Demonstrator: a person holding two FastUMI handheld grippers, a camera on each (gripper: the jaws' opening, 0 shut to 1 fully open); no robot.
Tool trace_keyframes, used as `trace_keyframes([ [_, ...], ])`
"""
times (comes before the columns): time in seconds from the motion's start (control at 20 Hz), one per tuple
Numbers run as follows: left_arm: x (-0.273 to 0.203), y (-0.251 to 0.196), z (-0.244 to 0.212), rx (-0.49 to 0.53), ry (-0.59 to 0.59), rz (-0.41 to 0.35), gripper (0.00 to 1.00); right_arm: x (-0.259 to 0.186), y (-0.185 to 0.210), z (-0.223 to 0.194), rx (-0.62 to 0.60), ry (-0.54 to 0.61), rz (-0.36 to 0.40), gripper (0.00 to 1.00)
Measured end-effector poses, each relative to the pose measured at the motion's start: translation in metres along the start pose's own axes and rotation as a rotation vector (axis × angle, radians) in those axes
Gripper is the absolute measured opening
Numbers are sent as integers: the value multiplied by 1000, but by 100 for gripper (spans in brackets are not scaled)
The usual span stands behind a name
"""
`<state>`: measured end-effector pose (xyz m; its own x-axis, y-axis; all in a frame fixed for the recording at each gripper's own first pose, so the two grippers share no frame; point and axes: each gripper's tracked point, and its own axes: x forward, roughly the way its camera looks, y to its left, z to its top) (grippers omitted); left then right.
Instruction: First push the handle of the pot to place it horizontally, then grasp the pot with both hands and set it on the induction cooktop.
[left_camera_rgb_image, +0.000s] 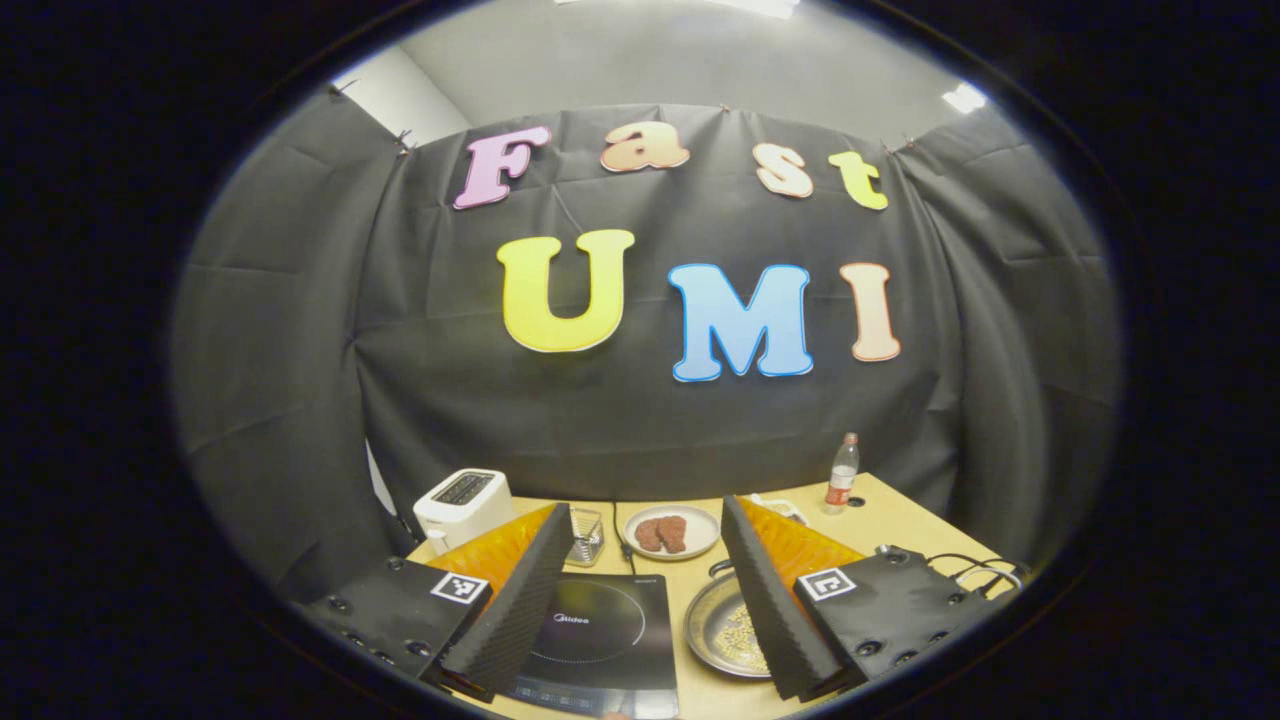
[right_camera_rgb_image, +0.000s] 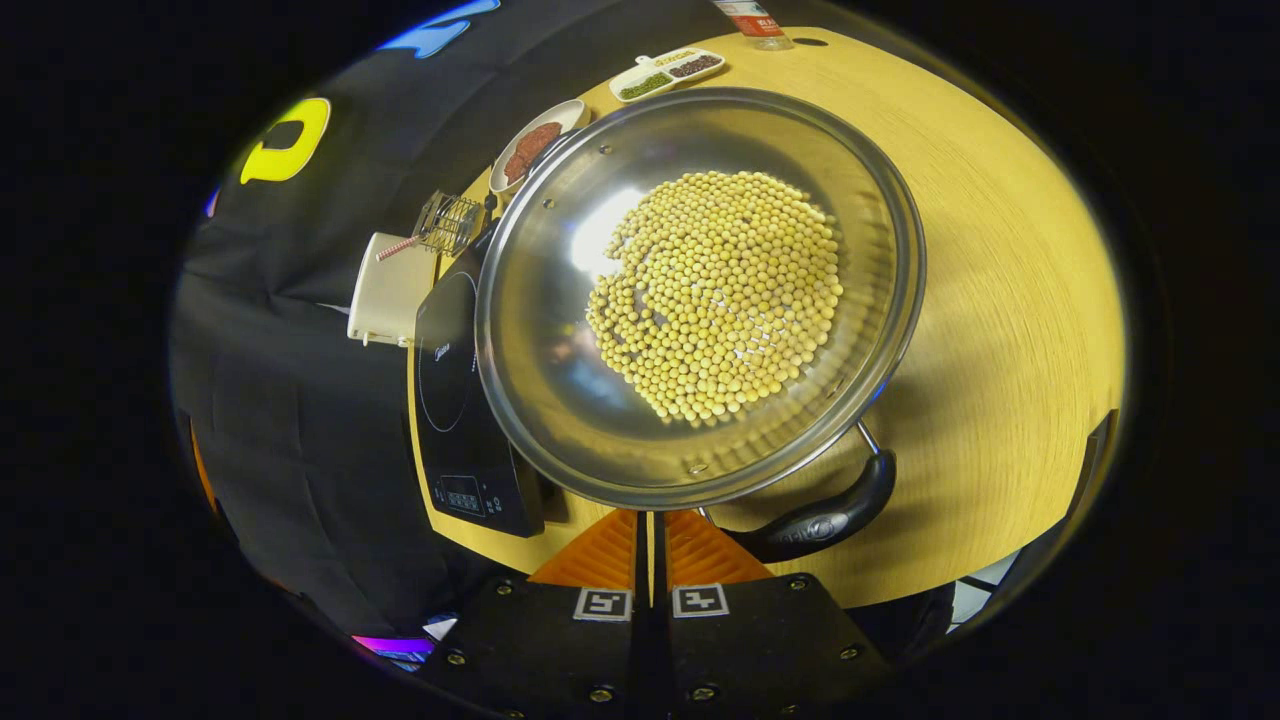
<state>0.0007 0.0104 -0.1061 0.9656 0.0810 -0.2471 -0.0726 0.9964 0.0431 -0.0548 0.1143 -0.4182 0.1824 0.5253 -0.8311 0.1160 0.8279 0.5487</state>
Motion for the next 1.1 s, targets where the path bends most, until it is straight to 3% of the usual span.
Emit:
trace_keyframes([
  [0.25,5,-16,4,8,-4,-25,99,-10,-16,2,14,-4,-20,0],
  [0.55,14,-27,3,10,-3,-43,99,-29,-49,16,-59,-44,-155,1],
  [1.1,27,-44,-2,3,9,-69,96,-51,-87,45,-129,-81,-311,0],
])
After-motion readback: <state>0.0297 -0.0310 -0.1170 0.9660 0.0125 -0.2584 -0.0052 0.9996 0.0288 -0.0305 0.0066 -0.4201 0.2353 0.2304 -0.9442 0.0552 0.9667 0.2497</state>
